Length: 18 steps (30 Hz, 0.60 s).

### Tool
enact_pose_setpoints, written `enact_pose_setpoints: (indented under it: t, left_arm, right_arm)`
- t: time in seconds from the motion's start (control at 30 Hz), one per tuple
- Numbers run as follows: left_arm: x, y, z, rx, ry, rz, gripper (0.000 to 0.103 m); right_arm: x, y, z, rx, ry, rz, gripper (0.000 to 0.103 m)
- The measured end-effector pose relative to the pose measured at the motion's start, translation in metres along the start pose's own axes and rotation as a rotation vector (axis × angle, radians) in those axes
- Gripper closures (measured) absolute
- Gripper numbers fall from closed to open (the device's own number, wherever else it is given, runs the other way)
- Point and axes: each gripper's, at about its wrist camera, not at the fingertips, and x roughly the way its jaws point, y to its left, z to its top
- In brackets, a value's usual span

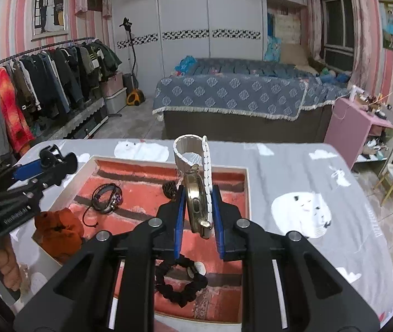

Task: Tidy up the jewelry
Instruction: 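Carry the claw clip and watch into the tray and open both tools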

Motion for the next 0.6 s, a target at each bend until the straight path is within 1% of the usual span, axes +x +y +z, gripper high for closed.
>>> enact_pose_setpoints:
  t: [0.2, 0.37, 0.47, 0.53, 0.6]
  left_arm:
    - [0.02, -0.003, -0.013, 0.008, 0.061, 0.008, 0.053]
    - [0.032, -0.003, -0.023, -0.001, 0.111, -0.012, 0.053]
    - [0.035, -0.002, -0.025, -0.006, 0.126, -0.017, 0.053]
    - [0.037, -0.002, -0.026, 0.006, 0.134, -0.015, 0.053]
    - [0.044, -0.003, -0.029, 0.021, 0.158, -0.012, 0.053]
  right_arm:
    - [0.02, 0.0, -0.013, -0.004, 0.057, -0.017, 0.084]
    - [0.03, 0.002, -0.02, -0.007, 0.092, -0.026, 0.084]
    - [0.036, 0.004, -0.024, -0.016, 0.115, -0.028, 0.084]
    - [0.041, 0.004, -0.025, -0.022, 0.137, -0.03, 0.084]
    - [0.046, 0.004, -0.028, -0.027, 0.171, -0.041, 0.084]
